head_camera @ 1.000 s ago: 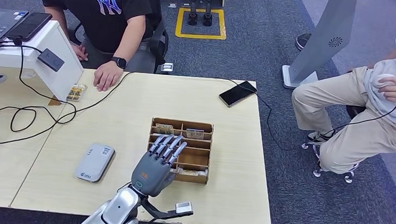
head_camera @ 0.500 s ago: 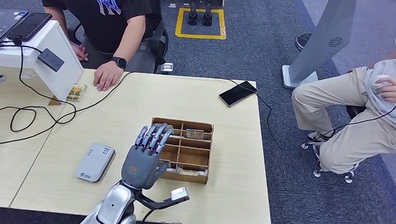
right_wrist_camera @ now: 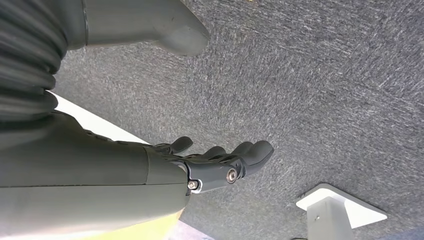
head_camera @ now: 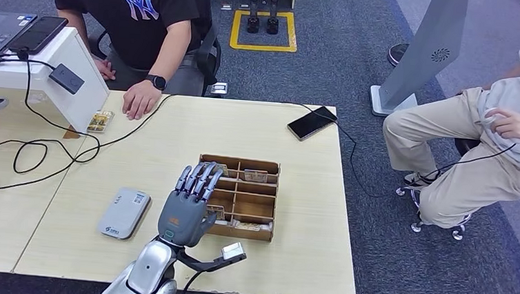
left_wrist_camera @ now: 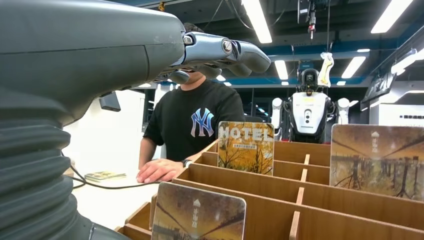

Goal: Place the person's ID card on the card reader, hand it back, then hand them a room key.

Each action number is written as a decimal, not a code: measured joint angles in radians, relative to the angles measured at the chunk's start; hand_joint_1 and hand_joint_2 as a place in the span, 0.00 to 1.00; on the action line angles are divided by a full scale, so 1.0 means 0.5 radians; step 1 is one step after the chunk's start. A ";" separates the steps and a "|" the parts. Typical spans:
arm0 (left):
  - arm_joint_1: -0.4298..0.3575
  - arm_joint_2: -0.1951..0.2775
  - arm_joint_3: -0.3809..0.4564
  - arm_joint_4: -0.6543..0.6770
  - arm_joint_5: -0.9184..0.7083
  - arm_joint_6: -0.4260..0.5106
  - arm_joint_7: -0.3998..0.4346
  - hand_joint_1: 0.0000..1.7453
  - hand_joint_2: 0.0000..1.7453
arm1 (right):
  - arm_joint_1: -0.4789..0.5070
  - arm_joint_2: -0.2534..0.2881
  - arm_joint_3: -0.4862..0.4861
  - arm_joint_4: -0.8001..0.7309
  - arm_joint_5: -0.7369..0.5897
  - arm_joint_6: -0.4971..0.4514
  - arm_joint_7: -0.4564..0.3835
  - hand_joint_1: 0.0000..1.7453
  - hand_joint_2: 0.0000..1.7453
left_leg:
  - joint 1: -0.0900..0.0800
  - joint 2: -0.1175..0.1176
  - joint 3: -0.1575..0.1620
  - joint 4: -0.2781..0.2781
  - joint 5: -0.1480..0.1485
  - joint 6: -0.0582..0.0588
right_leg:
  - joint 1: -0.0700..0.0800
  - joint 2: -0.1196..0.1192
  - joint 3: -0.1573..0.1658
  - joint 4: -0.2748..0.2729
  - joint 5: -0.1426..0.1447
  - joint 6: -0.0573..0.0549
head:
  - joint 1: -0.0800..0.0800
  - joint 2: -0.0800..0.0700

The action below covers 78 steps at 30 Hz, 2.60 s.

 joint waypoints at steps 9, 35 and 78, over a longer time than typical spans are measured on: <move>-0.067 0.024 -0.082 0.083 0.000 0.006 0.056 0.00 1.00 | 0.000 0.000 0.000 0.001 0.027 0.000 -0.028 0.00 1.00 | 0.000 -0.001 0.000 0.000 0.000 0.000 | 0.000 -0.002 0.001 0.000 0.000 0.000 | 0.000 0.000; -0.341 0.072 -0.431 0.473 0.018 -0.227 -0.030 1.00 1.00 | 0.002 0.000 0.000 0.023 0.182 0.000 -0.074 0.00 1.00 | 0.000 -0.005 0.016 0.000 0.006 0.003 | 0.000 -0.009 0.021 -0.001 0.004 0.003 | 0.000 0.000; 0.180 -0.118 0.133 -0.282 0.037 0.027 -0.422 0.00 1.00 | 0.002 0.000 0.000 0.019 -0.010 0.000 -0.015 0.00 1.00 | 0.000 -0.003 0.005 -0.001 0.004 0.004 | 0.000 -0.006 0.008 -0.001 0.003 0.003 | 0.001 0.000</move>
